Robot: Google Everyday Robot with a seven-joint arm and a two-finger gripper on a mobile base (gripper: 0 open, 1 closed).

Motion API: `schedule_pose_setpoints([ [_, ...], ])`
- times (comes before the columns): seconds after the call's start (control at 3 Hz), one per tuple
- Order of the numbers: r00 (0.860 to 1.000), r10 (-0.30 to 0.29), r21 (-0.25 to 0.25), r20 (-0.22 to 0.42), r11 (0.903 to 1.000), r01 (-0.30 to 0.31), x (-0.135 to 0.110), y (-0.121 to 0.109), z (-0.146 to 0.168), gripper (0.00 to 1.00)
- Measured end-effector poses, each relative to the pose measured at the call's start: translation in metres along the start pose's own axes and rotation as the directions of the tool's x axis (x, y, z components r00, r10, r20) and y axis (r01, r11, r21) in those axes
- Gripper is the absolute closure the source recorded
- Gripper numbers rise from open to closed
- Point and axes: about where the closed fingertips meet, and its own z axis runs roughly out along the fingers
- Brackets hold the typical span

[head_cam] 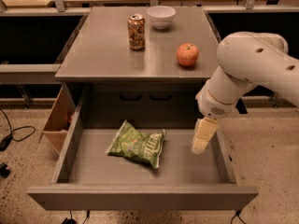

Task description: Pick green jalapeno chip bag from top drawer and place on counter

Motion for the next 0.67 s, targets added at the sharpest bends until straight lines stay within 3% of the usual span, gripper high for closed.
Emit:
schedule_pose_setpoints([
  [0.67, 0.996, -0.028, -0.082, 0.085, 0.996, 0.035, -0.04, -0.015, 0.084, 0.0],
])
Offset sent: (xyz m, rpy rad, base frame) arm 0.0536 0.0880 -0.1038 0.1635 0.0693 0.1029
